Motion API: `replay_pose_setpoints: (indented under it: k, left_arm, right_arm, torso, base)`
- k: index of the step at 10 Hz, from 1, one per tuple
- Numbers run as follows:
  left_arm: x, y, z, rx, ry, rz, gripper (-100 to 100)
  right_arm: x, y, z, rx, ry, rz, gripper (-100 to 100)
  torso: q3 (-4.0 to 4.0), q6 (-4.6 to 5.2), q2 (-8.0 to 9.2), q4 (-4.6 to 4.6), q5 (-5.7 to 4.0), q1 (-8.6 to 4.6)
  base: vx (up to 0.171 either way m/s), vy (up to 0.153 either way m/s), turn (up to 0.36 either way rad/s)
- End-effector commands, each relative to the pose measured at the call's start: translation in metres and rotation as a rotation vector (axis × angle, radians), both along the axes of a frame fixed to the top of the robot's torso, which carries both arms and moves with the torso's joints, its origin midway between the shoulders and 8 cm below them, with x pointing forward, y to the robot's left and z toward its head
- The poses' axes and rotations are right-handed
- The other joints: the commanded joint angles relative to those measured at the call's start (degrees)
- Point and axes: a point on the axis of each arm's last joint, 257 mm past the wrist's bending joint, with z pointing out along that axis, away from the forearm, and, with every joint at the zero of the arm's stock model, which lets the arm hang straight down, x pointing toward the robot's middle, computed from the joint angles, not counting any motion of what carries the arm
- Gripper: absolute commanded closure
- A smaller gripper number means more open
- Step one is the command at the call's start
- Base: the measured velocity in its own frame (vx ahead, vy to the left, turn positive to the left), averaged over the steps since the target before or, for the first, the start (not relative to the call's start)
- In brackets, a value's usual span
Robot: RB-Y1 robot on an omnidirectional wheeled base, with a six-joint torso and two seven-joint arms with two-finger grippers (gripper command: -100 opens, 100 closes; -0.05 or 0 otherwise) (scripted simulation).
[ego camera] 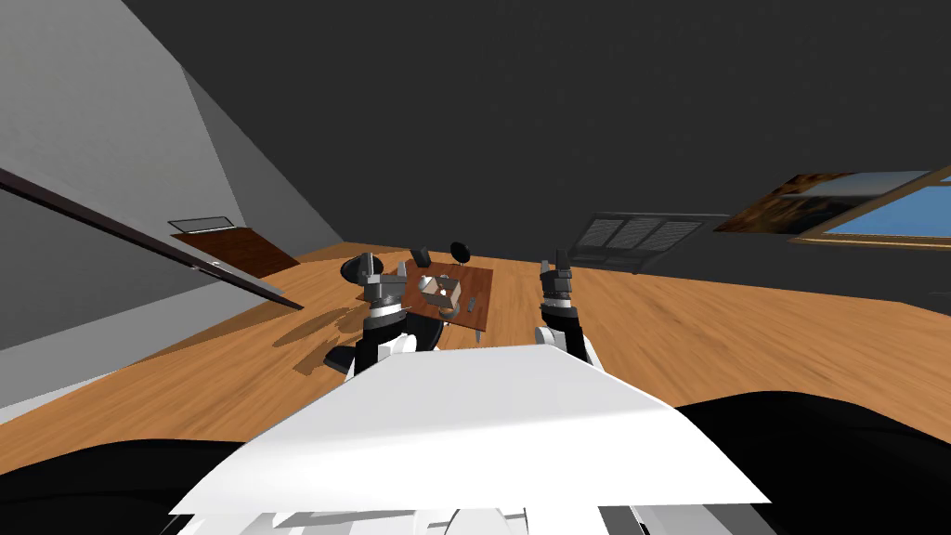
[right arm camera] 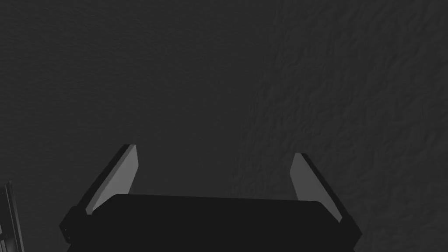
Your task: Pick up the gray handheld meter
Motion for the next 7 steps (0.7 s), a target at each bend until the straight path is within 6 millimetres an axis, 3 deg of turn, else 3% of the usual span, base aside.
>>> replay_pose_setpoints:
  k: [1,4,7]
  left_arm:
    - [0.009,-0.001,-0.014,0.016,0.045,-0.022,-100]
    - [0.028,0.001,-0.05,0.024,0.149,-0.054,-100]
    - [0.051,0.011,-0.101,0.01,0.292,-0.081,-100]
  right_arm:
    - [0.0,0.0,0.0,0.0,0.0,0.0,0]
    - [0.0,0.0,0.0,0.0,0.0,0.0,0]
    - [0.0,0.0,0.0,0.0,0.0,0.0,0]
  torso:
    - [0.0,0.0,0.0,0.0,0.0,0.0]
    - [0.06,0.01,0.1,0.02,-0.09,-0.44]
    - [0.05,0.01,0.09,0.02,-0.12,-0.53]
  base:
    - [-0.018,-0.049,-0.024]
    - [-0.031,-0.12,-0.021]
    - [-0.028,-0.144,-0.039]
